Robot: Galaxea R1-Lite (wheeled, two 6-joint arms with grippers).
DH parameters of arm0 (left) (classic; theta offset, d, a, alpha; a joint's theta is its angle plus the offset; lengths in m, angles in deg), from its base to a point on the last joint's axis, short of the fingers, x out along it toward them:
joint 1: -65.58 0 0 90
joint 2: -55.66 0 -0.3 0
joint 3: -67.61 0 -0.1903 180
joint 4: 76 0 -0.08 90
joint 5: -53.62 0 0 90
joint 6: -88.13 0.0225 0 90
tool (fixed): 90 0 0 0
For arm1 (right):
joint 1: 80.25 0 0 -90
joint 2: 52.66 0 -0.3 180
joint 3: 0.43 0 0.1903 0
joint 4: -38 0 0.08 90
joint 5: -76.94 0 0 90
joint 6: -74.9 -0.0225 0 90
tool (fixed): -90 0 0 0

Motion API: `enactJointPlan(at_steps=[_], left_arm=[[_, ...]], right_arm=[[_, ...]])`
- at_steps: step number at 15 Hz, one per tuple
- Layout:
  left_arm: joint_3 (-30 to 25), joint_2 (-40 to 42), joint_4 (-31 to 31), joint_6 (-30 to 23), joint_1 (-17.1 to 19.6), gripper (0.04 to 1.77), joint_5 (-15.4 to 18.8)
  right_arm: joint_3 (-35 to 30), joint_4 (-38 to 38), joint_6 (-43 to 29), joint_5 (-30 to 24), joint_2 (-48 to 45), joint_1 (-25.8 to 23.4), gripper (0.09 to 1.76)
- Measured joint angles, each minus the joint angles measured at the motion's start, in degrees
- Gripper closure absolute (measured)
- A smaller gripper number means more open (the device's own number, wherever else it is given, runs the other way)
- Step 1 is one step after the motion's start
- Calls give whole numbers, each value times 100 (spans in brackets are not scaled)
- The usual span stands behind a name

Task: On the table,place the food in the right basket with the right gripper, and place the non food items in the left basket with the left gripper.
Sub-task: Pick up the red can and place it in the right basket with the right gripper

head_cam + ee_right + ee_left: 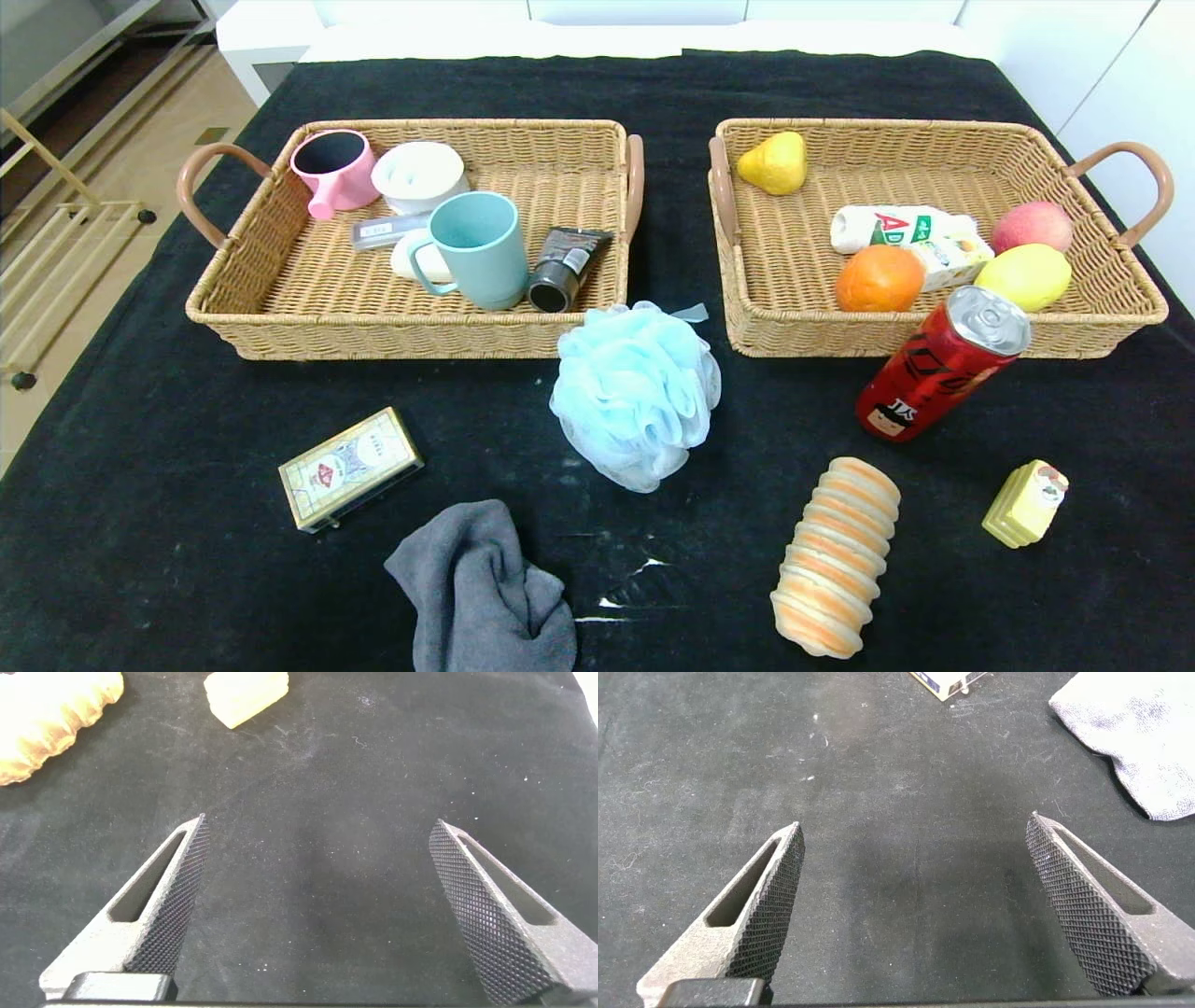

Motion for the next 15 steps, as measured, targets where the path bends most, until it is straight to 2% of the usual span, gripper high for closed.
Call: enactJointPlan(at_steps=[3, 5, 8, 11, 13, 15], left_arm=[[59, 0, -52, -38, 0, 9, 0], [566, -28, -2, -232, 0, 9, 167], [1469, -390, 141, -394, 0, 9, 1104], [2032, -1217, 150, -444, -34, 9, 1470], [2293, -1868, 56, -453, -276, 9, 1882], [2476, -2462, -115, -435, -712, 9, 2241]], right_arm=[[96, 7, -218, 5, 7, 0, 14], [694, -44, -561, -213, 165, 6, 14], [1524, -50, -789, -757, 908, 91, 14], [2048, 119, -861, -1887, 1780, 172, 14], [2302, 213, -858, -2328, 2355, 174, 14], [2433, 666, -833, -2458, 3014, 224, 14]])
